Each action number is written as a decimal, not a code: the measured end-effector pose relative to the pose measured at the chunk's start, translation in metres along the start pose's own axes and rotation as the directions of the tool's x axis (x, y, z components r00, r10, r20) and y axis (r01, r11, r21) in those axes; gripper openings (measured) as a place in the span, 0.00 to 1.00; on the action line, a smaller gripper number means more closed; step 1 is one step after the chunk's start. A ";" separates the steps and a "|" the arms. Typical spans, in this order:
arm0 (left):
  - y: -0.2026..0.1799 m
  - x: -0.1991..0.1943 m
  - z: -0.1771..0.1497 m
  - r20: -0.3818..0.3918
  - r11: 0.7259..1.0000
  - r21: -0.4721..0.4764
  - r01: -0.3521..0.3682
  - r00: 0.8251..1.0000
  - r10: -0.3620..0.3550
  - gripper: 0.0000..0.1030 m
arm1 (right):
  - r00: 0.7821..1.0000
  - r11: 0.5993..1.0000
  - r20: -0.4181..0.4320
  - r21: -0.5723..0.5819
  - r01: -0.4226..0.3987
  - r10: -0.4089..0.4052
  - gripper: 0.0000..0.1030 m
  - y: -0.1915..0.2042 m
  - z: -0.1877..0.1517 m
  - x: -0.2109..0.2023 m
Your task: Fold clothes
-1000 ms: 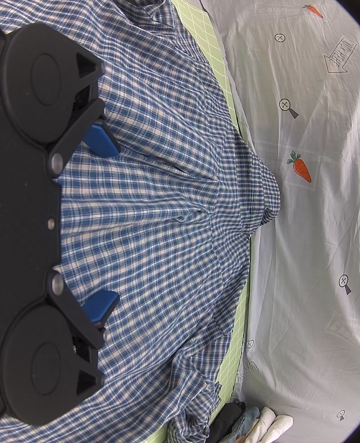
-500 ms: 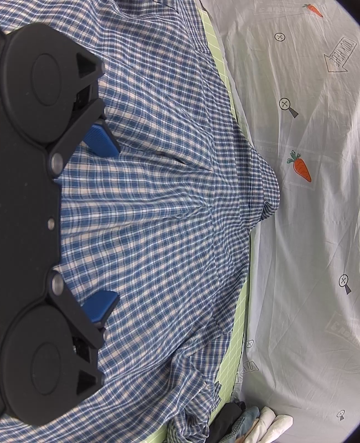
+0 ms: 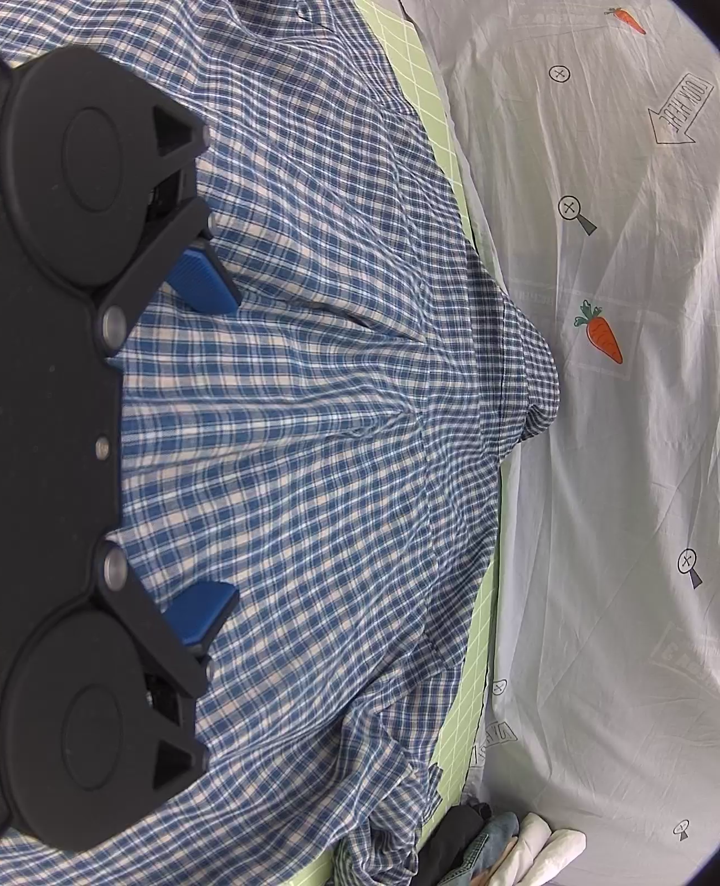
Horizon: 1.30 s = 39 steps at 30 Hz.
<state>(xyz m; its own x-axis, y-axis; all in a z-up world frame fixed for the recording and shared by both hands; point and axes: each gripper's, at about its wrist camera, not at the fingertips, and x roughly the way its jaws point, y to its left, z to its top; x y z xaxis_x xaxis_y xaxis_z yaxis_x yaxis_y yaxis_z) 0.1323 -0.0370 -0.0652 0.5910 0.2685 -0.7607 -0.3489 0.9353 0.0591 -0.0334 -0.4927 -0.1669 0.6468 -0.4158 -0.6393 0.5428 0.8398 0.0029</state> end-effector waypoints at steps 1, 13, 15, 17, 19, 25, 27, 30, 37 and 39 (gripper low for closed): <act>-0.008 -0.010 -0.009 -0.004 0.999 0.023 0.028 1.000 -0.028 0.79 | 1.000 1.000 0.000 0.000 -0.002 0.002 1.00 0.000 0.000 0.000; -0.118 -0.136 -0.132 -0.097 0.819 0.462 0.341 0.937 -0.335 0.88 | 0.992 0.992 0.042 0.037 -0.119 0.117 1.00 -0.054 0.007 -0.051; -0.131 -0.153 -0.155 -0.115 0.792 0.501 0.347 0.935 -0.337 0.88 | 0.992 0.993 0.055 0.025 -0.118 0.116 1.00 -0.074 0.009 -0.064; -0.144 -0.165 -0.174 -0.140 0.777 0.516 0.360 0.931 -0.338 0.89 | 0.993 0.994 0.062 0.035 -0.108 0.105 1.00 -0.099 0.011 -0.074; -0.162 -0.176 -0.191 -0.172 0.763 0.527 0.374 0.926 -0.335 0.92 | 0.995 0.995 0.057 0.048 -0.088 0.085 1.00 -0.125 0.012 -0.080; -0.220 -0.195 -0.231 -0.220 0.724 0.571 0.388 0.922 -0.320 0.92 | 0.998 0.993 -0.030 0.104 0.054 -0.051 1.00 -0.202 0.008 -0.079; -0.238 -0.196 -0.239 -0.236 0.714 0.576 0.399 0.917 -0.322 0.92 | 0.997 0.991 -0.036 0.107 0.078 -0.074 1.00 -0.224 0.008 -0.078; -0.267 -0.193 -0.250 -0.253 0.697 0.587 0.411 0.912 -0.324 0.92 | 0.993 0.987 -0.030 0.108 0.120 -0.117 1.00 -0.253 0.015 -0.074; -0.314 -0.168 -0.260 -0.306 0.670 0.600 0.438 0.899 -0.313 0.92 | 0.979 0.979 0.036 0.040 0.199 -0.200 0.98 -0.293 0.060 -0.043; -0.321 -0.159 -0.253 -0.308 0.696 0.568 0.440 0.897 -0.316 0.92 | 0.974 0.975 0.059 -0.017 0.221 -0.220 0.94 -0.299 0.078 -0.027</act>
